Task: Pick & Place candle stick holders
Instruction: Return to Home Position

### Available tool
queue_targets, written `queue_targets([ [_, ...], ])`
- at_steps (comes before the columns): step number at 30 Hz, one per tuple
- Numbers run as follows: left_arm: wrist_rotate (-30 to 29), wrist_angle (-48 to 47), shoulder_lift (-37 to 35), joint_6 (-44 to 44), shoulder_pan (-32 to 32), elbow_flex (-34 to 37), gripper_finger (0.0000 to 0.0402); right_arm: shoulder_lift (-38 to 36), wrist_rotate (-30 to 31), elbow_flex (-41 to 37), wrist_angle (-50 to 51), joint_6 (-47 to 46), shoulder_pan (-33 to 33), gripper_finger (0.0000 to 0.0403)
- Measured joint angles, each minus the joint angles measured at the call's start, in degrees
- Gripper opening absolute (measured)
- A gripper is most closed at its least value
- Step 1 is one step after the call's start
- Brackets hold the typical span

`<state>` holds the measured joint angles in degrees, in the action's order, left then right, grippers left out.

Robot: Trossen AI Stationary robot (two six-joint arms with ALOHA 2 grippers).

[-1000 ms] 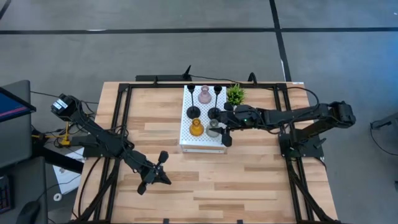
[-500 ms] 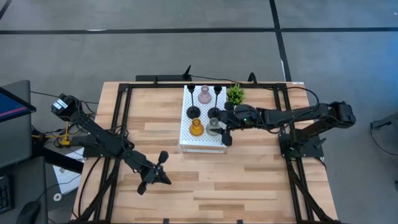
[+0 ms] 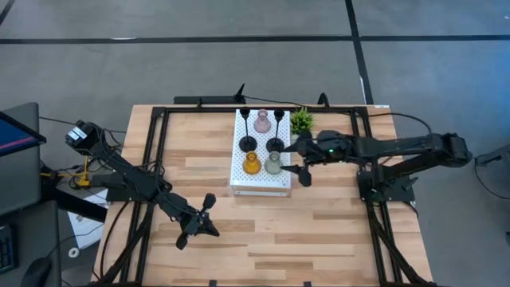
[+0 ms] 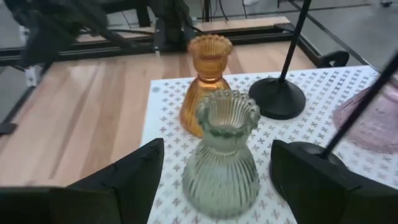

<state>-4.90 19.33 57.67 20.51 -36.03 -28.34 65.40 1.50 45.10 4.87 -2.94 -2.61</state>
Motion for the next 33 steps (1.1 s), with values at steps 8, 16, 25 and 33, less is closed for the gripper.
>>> queue_targets([
  [8,0.02,0.01,0.0,0.0,-0.02,0.0,0.0007,-10.33,-0.02,0.0,14.83,-6.82,3.33,0.0286],
  [16,-5.87,0.5,0.0,0.0,0.0,0.0,0.0007,-13.06,1.88,-0.57,15.58,-7.09,9.55,0.0266],
  [25,-6.17,1.14,0.0,-0.01,-0.01,0.0,0.0007,-12.91,3.05,-0.61,15.66,-3.25,12.57,0.0052],
  [33,-6.2,1.29,-3.0,-2.72,-0.02,0.0,0.0007,-15.91,2.99,-0.66,16.89,-0.85,13.92,0.0011],
])
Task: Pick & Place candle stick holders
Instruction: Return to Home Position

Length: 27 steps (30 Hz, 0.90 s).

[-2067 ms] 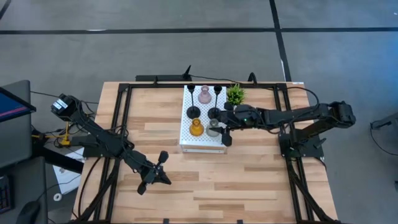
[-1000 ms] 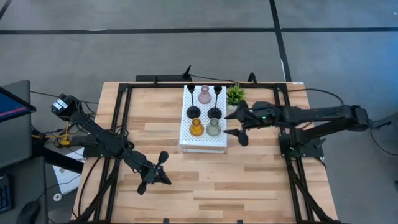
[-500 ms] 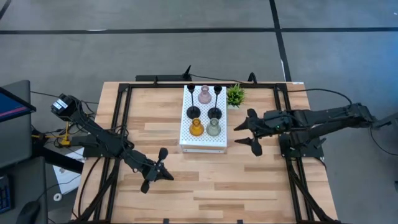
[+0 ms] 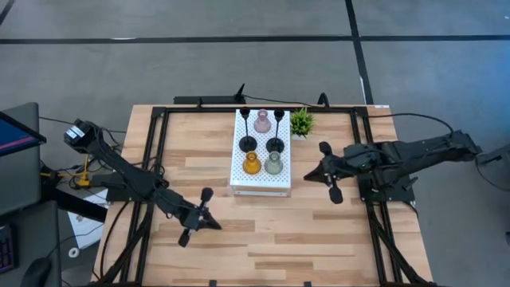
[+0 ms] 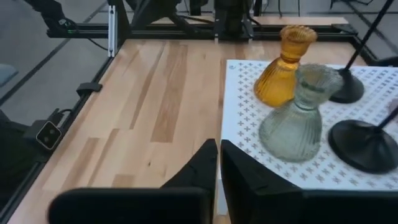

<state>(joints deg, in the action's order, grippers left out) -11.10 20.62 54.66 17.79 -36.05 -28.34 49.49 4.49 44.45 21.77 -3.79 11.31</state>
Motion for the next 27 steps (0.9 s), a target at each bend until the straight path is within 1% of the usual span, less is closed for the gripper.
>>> queue_targets([
  [2,0.01,-1.61,-2.07,-0.1,0.0,-0.02,0.0007,-1.81,-0.05,-0.02,1.17,1.15,-0.02,0.0003],
  [7,0.4,-5.76,-7.59,-0.71,0.0,-0.01,0.0007,-5.94,-0.08,-0.03,1.81,2.4,-0.02,0.0003],
  [12,0.43,-6.05,-11.27,-0.73,-0.02,2.57,0.0007,-11.02,-0.01,-1.9,1.82,3.83,-0.07,0.0002],
  [19,0.43,-5.98,-12.77,-3.69,-0.03,6.03,0.0007,-20.54,0.53,-6.14,-1.82,3.36,-0.07,0.0001],
  [27,0.47,-5.08,-12.73,-3.6,-0.04,6.23,0.0007,-31.38,-0.95,-8.71,-0.48,2.38,-0.07,0.0001],
])
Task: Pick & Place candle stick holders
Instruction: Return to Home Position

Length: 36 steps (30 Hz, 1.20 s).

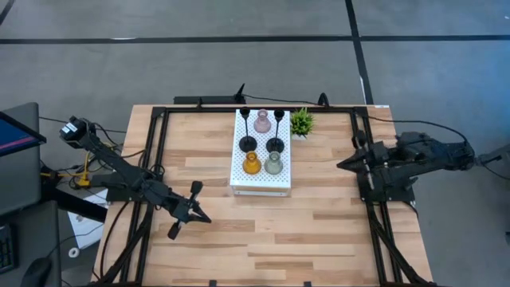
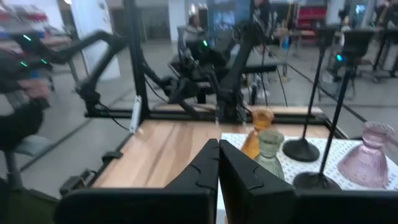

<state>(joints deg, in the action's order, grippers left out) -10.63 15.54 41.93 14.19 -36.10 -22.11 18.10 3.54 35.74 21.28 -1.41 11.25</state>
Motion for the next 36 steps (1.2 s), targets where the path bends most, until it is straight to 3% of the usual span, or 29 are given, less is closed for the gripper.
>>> queue_targets([
  [8,0.0,0.39,0.02,0.07,0.0,0.0,0.0007,-9.91,-0.93,-6.17,-1.35,-3.28,0.0,0.0],
  [18,0.0,0.82,0.04,0.09,0.0,0.0,0.0007,-17.68,-0.96,-21.63,-10.82,-4.07,0.0,0.0],
  [25,-0.02,0.84,0.07,0.09,0.01,0.02,0.0007,-17.94,-3.93,-26.84,-14.54,-2.7,0.0,0.0],
  [36,-0.01,0.82,0.07,0.05,0.0,0.04,0.0007,-17.94,-3.77,-27.81,-14.75,2.01,0.0,0.0],
])
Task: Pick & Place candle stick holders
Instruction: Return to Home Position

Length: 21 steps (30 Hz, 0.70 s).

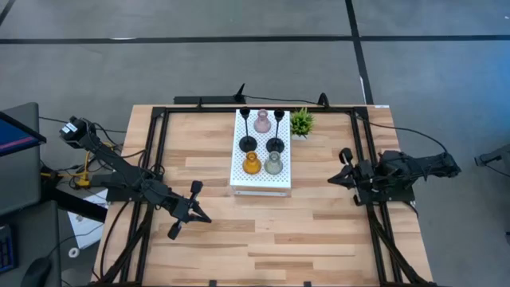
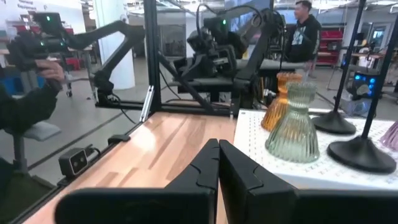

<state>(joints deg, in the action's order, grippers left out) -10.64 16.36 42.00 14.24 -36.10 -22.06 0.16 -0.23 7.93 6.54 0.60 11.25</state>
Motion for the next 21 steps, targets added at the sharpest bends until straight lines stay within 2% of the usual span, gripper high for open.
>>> queue_targets([
  [7,-0.01,0.04,0.0,0.03,0.0,0.0,0.0007,0.04,0.01,-7.41,-7.24,-0.03,0.0,0.0],
  [12,0.02,0.41,0.07,0.35,0.79,0.0,0.0007,0.28,0.04,-7.46,-7.33,-0.44,0.0,0.0],
  [21,0.25,2.77,0.05,0.22,11.96,0.0,0.0007,-0.04,0.04,-7.48,-7.44,-0.63,0.0,0.0],
])
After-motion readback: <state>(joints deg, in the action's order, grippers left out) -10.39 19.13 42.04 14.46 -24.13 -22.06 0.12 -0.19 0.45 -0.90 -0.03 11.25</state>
